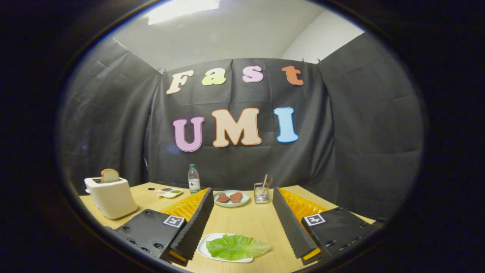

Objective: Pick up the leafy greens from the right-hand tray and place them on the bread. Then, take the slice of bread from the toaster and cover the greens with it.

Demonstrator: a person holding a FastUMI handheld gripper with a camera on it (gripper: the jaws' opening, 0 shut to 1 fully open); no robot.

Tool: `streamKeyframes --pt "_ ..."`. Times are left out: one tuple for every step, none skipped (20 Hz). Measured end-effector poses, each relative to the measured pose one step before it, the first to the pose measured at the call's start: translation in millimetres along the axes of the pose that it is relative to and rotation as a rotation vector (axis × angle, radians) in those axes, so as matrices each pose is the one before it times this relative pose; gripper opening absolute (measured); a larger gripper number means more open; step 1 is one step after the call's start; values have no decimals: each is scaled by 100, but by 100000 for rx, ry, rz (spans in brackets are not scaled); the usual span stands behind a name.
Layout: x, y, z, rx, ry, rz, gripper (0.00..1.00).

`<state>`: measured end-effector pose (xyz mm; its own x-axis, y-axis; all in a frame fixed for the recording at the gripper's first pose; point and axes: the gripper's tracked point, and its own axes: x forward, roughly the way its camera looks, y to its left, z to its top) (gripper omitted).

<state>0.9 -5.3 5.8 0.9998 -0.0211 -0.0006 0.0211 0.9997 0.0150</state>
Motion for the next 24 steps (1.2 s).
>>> streamKeyframes --pt "33 -93 -90 -381 -25 -199 98" --pt "-1 -96 -83 -465 290 -71 98" --pt "-27 -52 -198 -465 455 134 98" --pt "-15 -177 -101 -529 555 60 98" --pt "141 -313 -249 -653 824 -269 98" --pt "37 -312 -243 -684 1231 -371 98" --pt "151 -240 -496 -863 1897 257 98" --pt "195 -224 -565 -1187 2595 686 98" --pt "265 -155 -870 -1214 3211 815 98" --pt "342 -194 -767 -1254 3460 882 98" --pt "319 -163 -856 -1145 3769 972 98" --pt "386 -167 -898 -1121 3610 936 98" --pt "499 -377 -861 -1031 3407 145 99" --pt "449 -318 -719 -1027 2957 66 99" --pt "432 -356 -835 -1097 3166 -60 100" --pt "415 -285 -1094 -711 4382 123 100" --pt "550 -148 -1409 -221 5042 717 100" --pt "368 -182 -1273 427 5339 962 100" --pt "366 -223 -1256 503 5056 1065 100" --pt "369 -402 -807 1401 4548 384 100" --pt "535 -396 -607 2502 3447 599 100" --pt "359 87 -541 2509 3918 2443 100" --pt "461 -8 -643 2823 3702 1334 99" --pt "646 -144 -568 3004 3392 1175 99"
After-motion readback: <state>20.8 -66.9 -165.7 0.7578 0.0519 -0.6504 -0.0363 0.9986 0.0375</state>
